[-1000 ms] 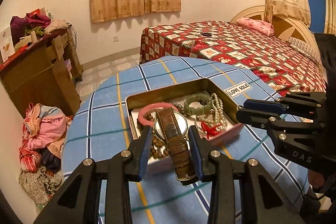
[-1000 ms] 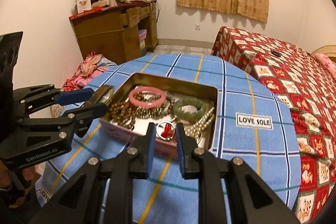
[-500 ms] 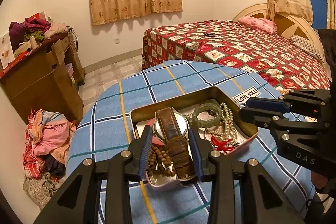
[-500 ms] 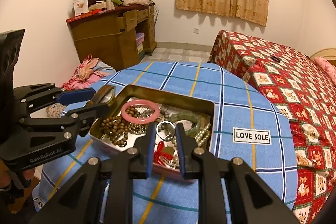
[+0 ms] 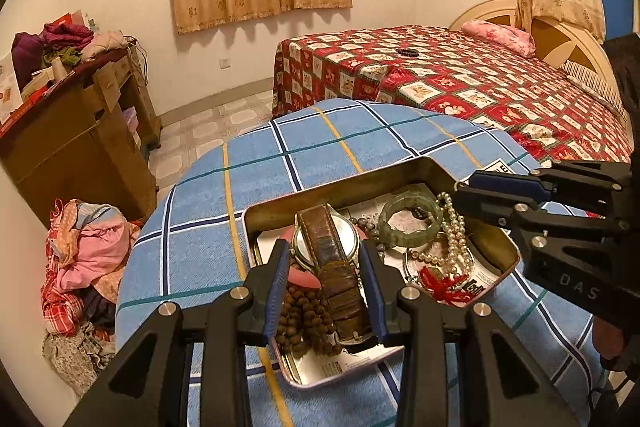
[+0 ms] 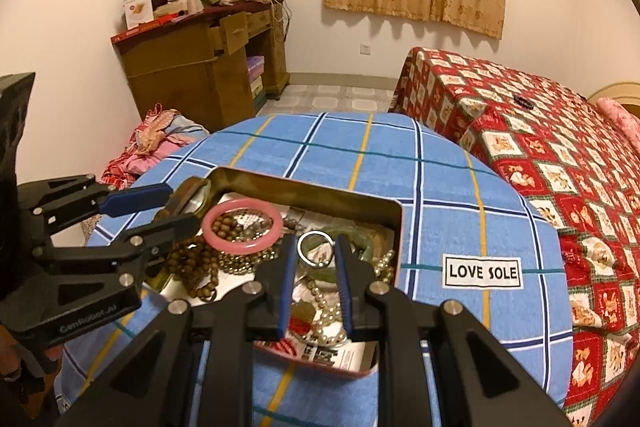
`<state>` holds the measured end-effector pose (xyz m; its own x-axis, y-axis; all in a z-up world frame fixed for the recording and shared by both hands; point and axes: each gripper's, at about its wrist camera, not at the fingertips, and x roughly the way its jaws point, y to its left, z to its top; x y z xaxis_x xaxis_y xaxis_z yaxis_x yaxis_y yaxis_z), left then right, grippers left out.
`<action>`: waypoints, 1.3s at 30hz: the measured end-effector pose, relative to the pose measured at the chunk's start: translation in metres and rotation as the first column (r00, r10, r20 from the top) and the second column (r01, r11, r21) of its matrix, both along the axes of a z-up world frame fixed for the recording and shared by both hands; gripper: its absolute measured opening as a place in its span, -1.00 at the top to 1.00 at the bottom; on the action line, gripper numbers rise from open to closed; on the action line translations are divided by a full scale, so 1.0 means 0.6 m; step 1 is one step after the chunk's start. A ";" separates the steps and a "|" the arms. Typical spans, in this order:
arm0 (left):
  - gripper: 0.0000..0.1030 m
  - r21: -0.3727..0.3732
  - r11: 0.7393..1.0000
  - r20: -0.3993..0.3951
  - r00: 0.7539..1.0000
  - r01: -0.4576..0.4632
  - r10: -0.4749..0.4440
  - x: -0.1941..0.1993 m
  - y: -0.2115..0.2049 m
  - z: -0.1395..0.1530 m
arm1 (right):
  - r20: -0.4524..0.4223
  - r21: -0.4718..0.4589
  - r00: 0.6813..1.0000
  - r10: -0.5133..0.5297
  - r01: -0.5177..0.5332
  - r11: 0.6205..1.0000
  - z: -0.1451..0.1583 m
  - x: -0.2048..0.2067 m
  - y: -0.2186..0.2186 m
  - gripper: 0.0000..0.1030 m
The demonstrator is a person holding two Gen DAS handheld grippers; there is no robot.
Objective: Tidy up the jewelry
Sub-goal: 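Carry the watch and ring over the tin and lower them inside, then open both tools to release the watch and ring into the tin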
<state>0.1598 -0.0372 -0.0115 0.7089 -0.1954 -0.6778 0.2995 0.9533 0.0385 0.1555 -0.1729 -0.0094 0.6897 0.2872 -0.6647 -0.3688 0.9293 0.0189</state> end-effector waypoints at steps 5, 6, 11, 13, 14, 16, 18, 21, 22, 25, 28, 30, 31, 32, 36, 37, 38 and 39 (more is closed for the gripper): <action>0.30 0.006 1.000 -0.018 1.000 -0.004 0.005 0.020 -0.002 -0.007 | -0.012 -0.007 1.000 -0.003 0.003 1.000 -0.007 0.015 0.006 0.59; 0.30 0.005 1.000 -0.022 1.000 -0.004 0.004 0.022 -0.001 -0.009 | -0.016 -0.008 1.000 -0.003 0.003 1.000 -0.008 0.018 0.007 0.59; 0.30 0.013 1.000 -0.035 0.999 0.005 -0.004 0.026 -0.003 -0.018 | -0.034 -0.009 0.999 -0.009 0.009 1.000 -0.018 0.028 0.006 0.59; 0.30 0.014 1.000 -0.037 0.999 0.006 -0.005 0.026 -0.004 -0.021 | -0.042 -0.010 0.999 -0.012 0.011 1.000 -0.023 0.031 0.006 0.59; 0.30 0.014 1.000 -0.042 0.999 0.007 -0.006 0.027 -0.004 -0.023 | -0.045 -0.013 0.999 -0.013 0.012 1.000 -0.025 0.032 0.006 0.59; 0.30 0.018 1.000 -0.045 0.999 0.006 -0.005 0.029 -0.004 -0.026 | -0.049 -0.014 0.999 -0.014 0.013 1.000 -0.027 0.033 0.006 0.59; 0.30 0.018 1.000 -0.050 0.999 0.007 -0.006 0.030 -0.004 -0.028 | -0.050 -0.018 0.999 -0.013 0.012 1.000 -0.028 0.033 0.007 0.59; 0.30 0.022 1.000 -0.054 0.999 0.007 -0.006 0.031 -0.004 -0.031 | -0.054 -0.019 0.998 -0.012 0.011 1.000 -0.030 0.036 0.008 0.59; 0.30 0.022 1.000 -0.056 0.998 0.009 -0.008 0.031 -0.004 -0.031 | -0.055 -0.019 0.998 -0.012 0.011 1.000 -0.031 0.036 0.008 0.59; 0.30 0.027 1.000 -0.059 0.998 0.007 -0.005 0.034 -0.004 -0.035 | -0.060 -0.019 0.998 -0.015 0.014 1.000 -0.035 0.040 0.009 0.59; 0.30 0.026 1.000 -0.064 0.998 0.005 -0.003 0.035 -0.001 -0.038 | -0.063 -0.024 0.998 -0.014 0.012 1.000 -0.038 0.041 0.011 0.59; 0.30 0.026 1.000 -0.064 0.998 0.005 -0.003 0.035 0.000 -0.038 | -0.063 -0.027 0.998 -0.014 0.012 1.000 -0.039 0.041 0.011 0.59; 0.30 0.025 1.000 -0.064 0.998 0.005 -0.003 0.035 0.001 -0.037 | -0.064 -0.026 0.998 -0.015 0.013 1.000 -0.040 0.041 0.011 0.59; 0.30 0.021 1.000 -0.064 0.998 0.004 -0.002 0.035 0.002 -0.037 | -0.064 -0.025 0.998 -0.015 0.014 1.000 -0.040 0.041 0.011 0.59; 0.29 0.002 1.000 -0.056 0.998 -0.004 0.004 0.030 0.007 -0.031 | -0.055 -0.024 0.998 -0.017 0.015 1.000 -0.038 0.037 0.010 0.57; 0.29 -0.002 1.000 -0.057 0.998 -0.009 0.009 0.029 0.010 -0.029 | -0.052 -0.023 0.998 -0.020 0.019 1.000 -0.037 0.036 0.009 0.57; 0.17 -0.003 1.000 -0.053 0.998 -0.017 0.017 0.026 0.012 -0.025 | -0.048 -0.016 0.999 -0.022 0.021 1.000 -0.035 0.034 0.007 0.51; -0.02 -0.007 1.000 -0.044 0.999 -0.022 0.022 0.023 0.014 -0.021 | -0.046 0.001 0.999 -0.020 0.020 1.000 -0.032 0.032 0.003 0.30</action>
